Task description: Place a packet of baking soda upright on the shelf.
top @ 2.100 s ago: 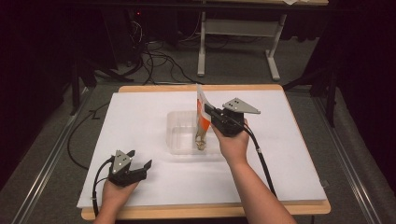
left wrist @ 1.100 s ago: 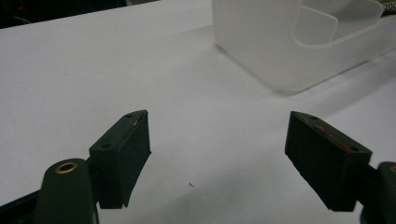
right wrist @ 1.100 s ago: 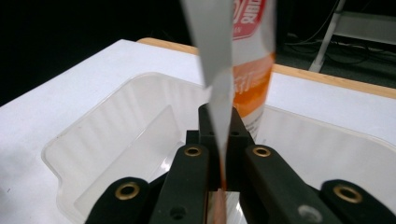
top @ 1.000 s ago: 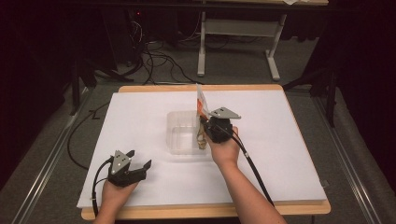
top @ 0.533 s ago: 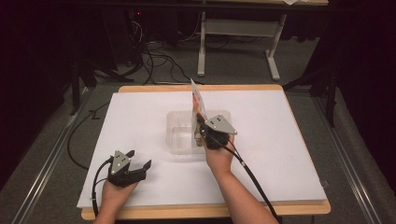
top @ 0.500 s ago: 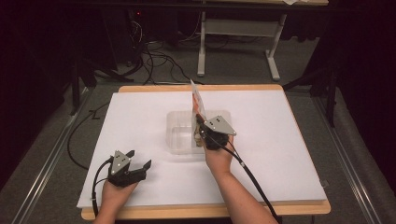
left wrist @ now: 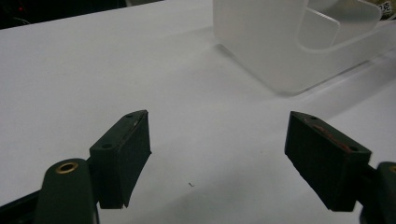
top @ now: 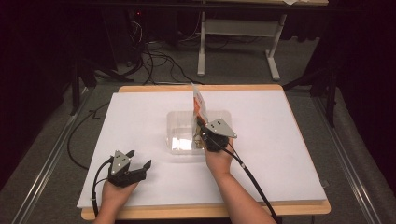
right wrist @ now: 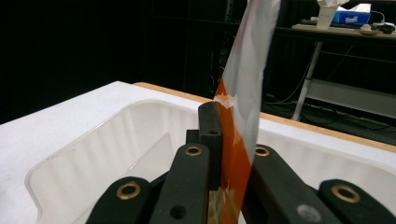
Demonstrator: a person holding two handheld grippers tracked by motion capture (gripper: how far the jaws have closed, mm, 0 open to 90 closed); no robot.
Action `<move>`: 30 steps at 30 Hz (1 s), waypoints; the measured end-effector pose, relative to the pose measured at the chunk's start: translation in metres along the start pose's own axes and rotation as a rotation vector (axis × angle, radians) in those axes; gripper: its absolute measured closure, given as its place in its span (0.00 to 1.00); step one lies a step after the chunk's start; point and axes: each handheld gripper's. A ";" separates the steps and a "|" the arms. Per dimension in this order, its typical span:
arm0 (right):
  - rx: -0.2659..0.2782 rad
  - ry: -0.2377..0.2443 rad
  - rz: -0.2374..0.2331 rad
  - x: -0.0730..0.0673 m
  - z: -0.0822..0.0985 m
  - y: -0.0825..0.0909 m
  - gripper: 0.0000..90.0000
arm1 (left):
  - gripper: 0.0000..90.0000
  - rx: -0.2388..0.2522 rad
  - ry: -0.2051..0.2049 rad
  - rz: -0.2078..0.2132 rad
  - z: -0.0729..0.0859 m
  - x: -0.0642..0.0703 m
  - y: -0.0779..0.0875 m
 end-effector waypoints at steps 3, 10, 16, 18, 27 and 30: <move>-0.003 -0.001 -0.006 -0.001 0.002 0.000 1.00 | 0.25 0.000 0.000 -0.001 0.000 0.000 0.000; -0.012 -0.009 -0.024 -0.002 0.006 -0.001 1.00 | 0.25 -0.001 -0.001 -0.001 0.000 0.000 0.000; -0.026 -0.017 -0.033 -0.005 0.013 -0.003 1.00 | 0.25 -0.001 -0.001 0.001 0.000 0.000 0.000; -0.027 -0.025 -0.042 -0.005 0.016 -0.003 1.00 | 0.25 0.000 -0.001 0.001 0.000 0.000 0.000; -0.056 -0.059 -0.055 -0.001 0.022 -0.004 1.00 | 0.26 -0.003 0.001 0.001 0.000 0.000 0.000; -0.059 -0.080 -0.070 0.002 0.018 -0.004 0.99 | 0.26 -0.003 0.002 0.000 0.000 0.000 0.000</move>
Point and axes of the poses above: each handheld gripper's, and its own axes: y roughly backward along the jaws, z roughly out of its underside, x roughly to its right, and after that the axes turned 12 degrees about -x, right-handed
